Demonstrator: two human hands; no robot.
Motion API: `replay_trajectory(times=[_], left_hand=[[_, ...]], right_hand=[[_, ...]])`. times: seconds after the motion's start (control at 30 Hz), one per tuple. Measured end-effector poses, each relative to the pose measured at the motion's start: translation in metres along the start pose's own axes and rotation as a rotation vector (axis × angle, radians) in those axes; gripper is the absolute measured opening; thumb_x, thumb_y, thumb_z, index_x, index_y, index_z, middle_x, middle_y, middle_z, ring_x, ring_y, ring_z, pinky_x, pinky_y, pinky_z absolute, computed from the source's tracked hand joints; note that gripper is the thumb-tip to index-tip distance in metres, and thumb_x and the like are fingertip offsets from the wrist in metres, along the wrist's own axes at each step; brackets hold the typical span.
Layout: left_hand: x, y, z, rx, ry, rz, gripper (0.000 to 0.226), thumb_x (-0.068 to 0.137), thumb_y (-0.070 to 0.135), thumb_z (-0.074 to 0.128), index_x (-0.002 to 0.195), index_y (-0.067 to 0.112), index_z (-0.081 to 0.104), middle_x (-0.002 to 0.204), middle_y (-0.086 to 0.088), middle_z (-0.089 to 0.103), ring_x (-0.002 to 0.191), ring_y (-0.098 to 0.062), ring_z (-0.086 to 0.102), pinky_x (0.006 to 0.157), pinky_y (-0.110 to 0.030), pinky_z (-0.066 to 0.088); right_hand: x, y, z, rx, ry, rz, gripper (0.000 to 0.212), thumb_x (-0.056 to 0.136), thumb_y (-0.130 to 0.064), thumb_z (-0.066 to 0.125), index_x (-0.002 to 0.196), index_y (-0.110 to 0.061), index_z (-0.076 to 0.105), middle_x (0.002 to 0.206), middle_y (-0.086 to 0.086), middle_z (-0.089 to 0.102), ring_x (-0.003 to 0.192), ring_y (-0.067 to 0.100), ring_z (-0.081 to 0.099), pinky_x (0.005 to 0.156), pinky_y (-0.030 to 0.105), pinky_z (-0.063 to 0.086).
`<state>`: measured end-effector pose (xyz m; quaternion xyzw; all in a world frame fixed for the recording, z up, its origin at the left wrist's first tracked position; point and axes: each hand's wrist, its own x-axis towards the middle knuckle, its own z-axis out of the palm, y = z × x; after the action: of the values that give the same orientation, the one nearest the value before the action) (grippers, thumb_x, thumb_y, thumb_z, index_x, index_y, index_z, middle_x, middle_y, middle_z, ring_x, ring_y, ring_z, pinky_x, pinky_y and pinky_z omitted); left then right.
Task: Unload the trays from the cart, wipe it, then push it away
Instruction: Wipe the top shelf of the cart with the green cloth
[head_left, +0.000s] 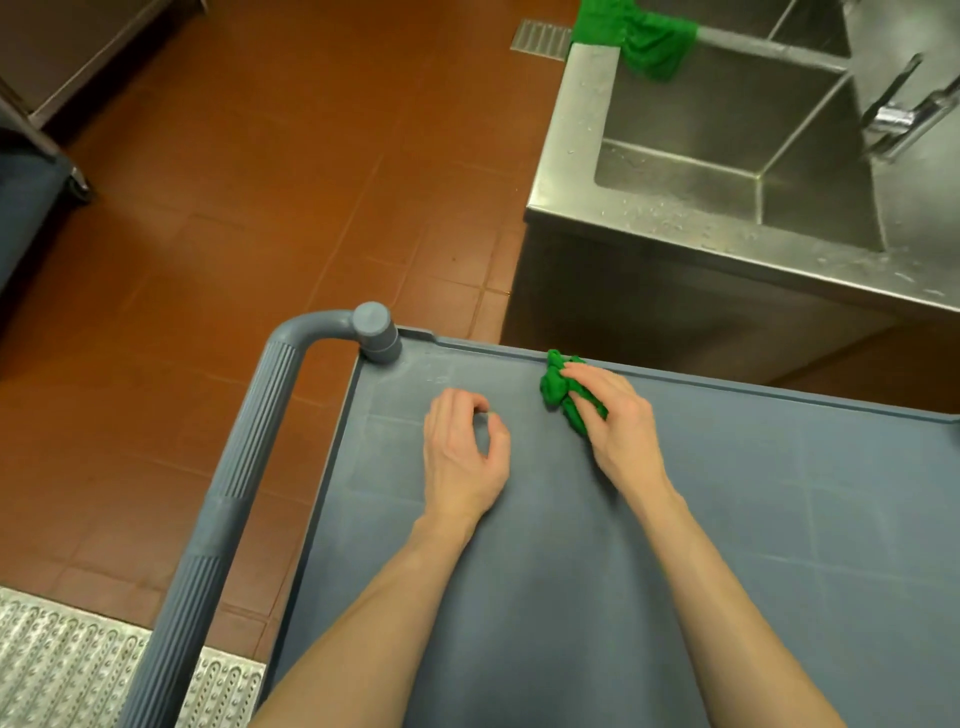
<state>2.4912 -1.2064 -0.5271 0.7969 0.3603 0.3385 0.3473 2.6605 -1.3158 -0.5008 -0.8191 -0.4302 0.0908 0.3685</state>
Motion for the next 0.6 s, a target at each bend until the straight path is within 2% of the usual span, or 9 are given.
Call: replay_trajectory(times=[0.07,0.13,0.2,0.27,0.33,0.37,0.47,0.53,0.6], left_hand=[[-0.001,0.0,0.0,0.009,-0.013,-0.01,0.014,0.095,0.02,0.053,0.093,0.006,0.057,0.091,-0.005,0.054,0.087,-0.026,0.052,0.08,-0.042,0.046],[-0.001,0.001,0.0,0.017,-0.016,-0.024,0.016,0.095,0.021,0.052,0.094,0.007,0.059,0.092,-0.005,0.056,0.087,-0.025,0.053,0.081,-0.042,0.046],[0.0,0.002,0.001,0.025,-0.014,-0.032,0.017,0.095,0.022,0.051,0.094,0.007,0.06,0.092,-0.005,0.058,0.087,-0.026,0.053,0.082,-0.042,0.046],[0.0,0.004,0.003,0.028,-0.024,-0.029,0.019,0.095,0.023,0.051,0.095,0.008,0.061,0.093,-0.004,0.059,0.089,-0.024,0.054,0.083,-0.04,0.046],[-0.002,0.008,0.006,0.009,-0.044,-0.022,0.02,0.096,0.025,0.05,0.099,0.009,0.061,0.095,-0.002,0.06,0.091,-0.02,0.053,0.086,-0.036,0.045],[-0.004,0.012,0.007,-0.006,-0.052,-0.021,0.02,0.097,0.025,0.05,0.101,0.009,0.062,0.098,-0.001,0.062,0.093,-0.018,0.054,0.088,-0.032,0.044],[-0.01,0.03,0.01,-0.055,-0.088,-0.015,0.023,0.097,0.026,0.05,0.108,0.011,0.063,0.106,0.0,0.064,0.101,-0.015,0.057,0.093,-0.02,0.039],[-0.016,0.042,0.011,-0.08,-0.138,0.011,0.025,0.098,0.028,0.049,0.112,0.012,0.063,0.109,0.002,0.064,0.104,-0.012,0.056,0.095,-0.009,0.035],[-0.025,0.057,0.012,-0.103,-0.192,0.023,0.027,0.099,0.03,0.048,0.114,0.012,0.063,0.112,0.002,0.065,0.106,-0.012,0.058,0.097,-0.008,0.034]], right_hand=[[-0.015,0.01,-0.019,0.06,0.078,0.205,0.029,0.097,-0.001,0.068,0.123,-0.011,0.075,0.127,0.003,0.072,0.117,0.013,0.064,0.105,0.01,0.039],[-0.025,0.014,-0.036,0.24,0.148,0.433,0.024,0.1,-0.004,0.066,0.119,-0.016,0.075,0.117,-0.001,0.075,0.107,0.007,0.068,0.09,0.001,0.042],[-0.032,0.014,-0.049,0.523,0.21,0.633,0.025,0.102,-0.004,0.063,0.123,-0.014,0.072,0.107,-0.006,0.075,0.093,0.003,0.07,0.078,0.003,0.049],[-0.038,0.007,-0.059,0.926,0.206,0.798,0.03,0.104,-0.004,0.056,0.132,-0.006,0.067,0.114,0.0,0.076,0.091,0.006,0.074,0.08,0.014,0.057],[-0.048,-0.005,-0.069,1.249,0.158,0.863,0.039,0.101,-0.012,0.054,0.138,-0.006,0.063,0.131,0.007,0.072,0.111,0.014,0.072,0.09,0.024,0.059],[-0.054,-0.011,-0.074,1.347,0.148,0.888,0.043,0.099,-0.021,0.054,0.139,-0.009,0.064,0.137,0.007,0.069,0.118,0.016,0.07,0.09,0.026,0.058],[-0.075,-0.024,-0.088,1.545,0.22,0.951,0.045,0.105,-0.038,0.045,0.127,-0.012,0.074,0.134,0.01,0.071,0.109,0.02,0.075,0.079,0.028,0.061],[-0.091,-0.028,-0.095,1.592,0.282,0.942,0.055,0.103,-0.05,0.045,0.13,-0.01,0.071,0.132,0.013,0.072,0.106,0.022,0.076,0.086,0.032,0.061],[-0.109,-0.036,-0.107,1.602,0.318,0.917,0.06,0.094,-0.055,0.054,0.127,-0.01,0.074,0.129,0.013,0.073,0.103,0.022,0.076,0.088,0.032,0.061]])
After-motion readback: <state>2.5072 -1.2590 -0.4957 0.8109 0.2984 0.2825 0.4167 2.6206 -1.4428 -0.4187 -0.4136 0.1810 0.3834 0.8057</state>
